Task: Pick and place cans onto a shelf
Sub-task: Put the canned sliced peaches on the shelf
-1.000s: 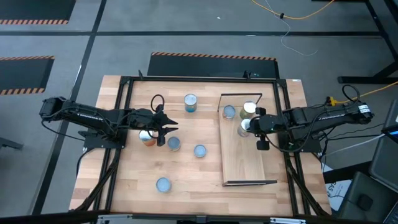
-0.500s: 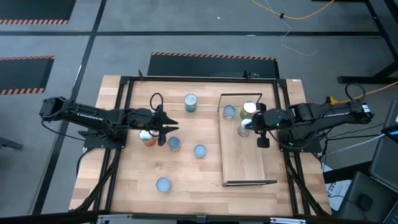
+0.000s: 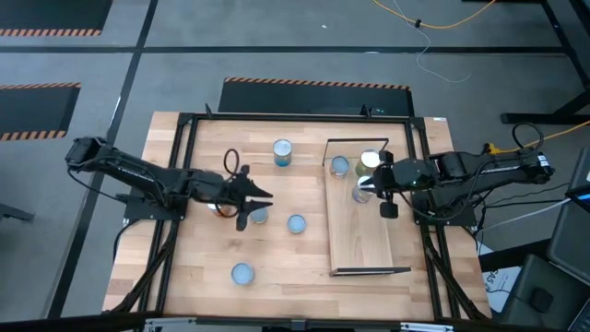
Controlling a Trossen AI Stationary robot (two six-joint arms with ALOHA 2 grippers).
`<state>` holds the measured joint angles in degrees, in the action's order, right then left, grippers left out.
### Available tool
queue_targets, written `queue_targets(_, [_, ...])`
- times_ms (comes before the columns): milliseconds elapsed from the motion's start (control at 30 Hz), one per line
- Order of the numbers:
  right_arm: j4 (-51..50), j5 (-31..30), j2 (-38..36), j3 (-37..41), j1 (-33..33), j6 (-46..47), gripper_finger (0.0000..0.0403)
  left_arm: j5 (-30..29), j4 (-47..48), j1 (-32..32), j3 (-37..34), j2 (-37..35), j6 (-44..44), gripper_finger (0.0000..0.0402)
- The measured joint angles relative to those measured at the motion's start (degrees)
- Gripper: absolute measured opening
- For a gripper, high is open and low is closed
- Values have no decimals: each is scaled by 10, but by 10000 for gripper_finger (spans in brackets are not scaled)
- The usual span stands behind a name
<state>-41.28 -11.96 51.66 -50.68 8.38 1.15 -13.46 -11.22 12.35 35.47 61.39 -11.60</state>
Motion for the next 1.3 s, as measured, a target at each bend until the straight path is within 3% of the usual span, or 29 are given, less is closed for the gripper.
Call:
queue_targets(200, [0,0,0,0,0,-1,107,-34,94,43,83,72,-18,102])
queue_targets(467, [-1,0,0,0,0,-1,110,-41,226,72,162,168,-108,102])
queue_targets(800, [-1,0,0,0,0,0,110,-41,368,80,172,220,-209,102])
queue_targets(1300, [-1,0,0,0,0,1,110,-82,398,78,173,287,-212,102])
